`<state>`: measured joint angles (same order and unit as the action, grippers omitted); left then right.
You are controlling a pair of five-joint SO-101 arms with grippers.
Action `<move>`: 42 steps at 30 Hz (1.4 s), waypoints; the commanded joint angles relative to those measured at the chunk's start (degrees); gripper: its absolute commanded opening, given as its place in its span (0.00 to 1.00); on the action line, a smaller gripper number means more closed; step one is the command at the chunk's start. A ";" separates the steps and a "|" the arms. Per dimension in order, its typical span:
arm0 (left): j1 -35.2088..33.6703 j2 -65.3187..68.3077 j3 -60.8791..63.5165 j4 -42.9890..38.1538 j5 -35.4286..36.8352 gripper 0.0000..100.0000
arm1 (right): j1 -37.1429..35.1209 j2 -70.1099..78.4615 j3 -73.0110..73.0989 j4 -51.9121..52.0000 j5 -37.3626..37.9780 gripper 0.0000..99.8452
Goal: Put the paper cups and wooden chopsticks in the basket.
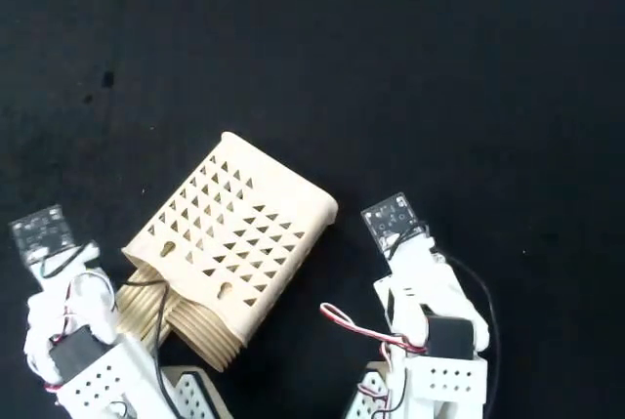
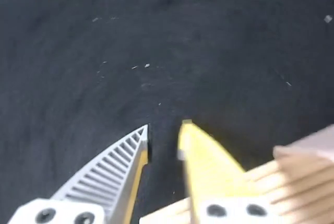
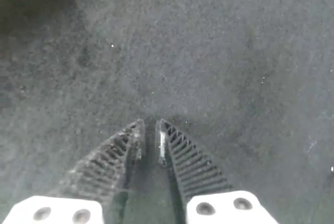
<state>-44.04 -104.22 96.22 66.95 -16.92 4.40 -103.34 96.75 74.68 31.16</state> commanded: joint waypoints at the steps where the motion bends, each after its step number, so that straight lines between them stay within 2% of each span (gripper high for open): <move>1: 2.24 -0.26 1.10 -0.44 -5.63 0.05 | -0.35 -4.18 -0.22 0.35 0.18 0.05; 9: 2.42 -0.18 1.10 3.96 -5.71 0.03 | -0.35 -4.18 -0.22 0.35 0.18 0.05; 42: 1.71 -0.09 1.10 4.75 -6.15 0.03 | -0.35 -4.18 -0.22 0.35 0.18 0.05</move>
<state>-42.11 -104.22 96.22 71.34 -22.37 4.40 -103.34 96.75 74.68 31.16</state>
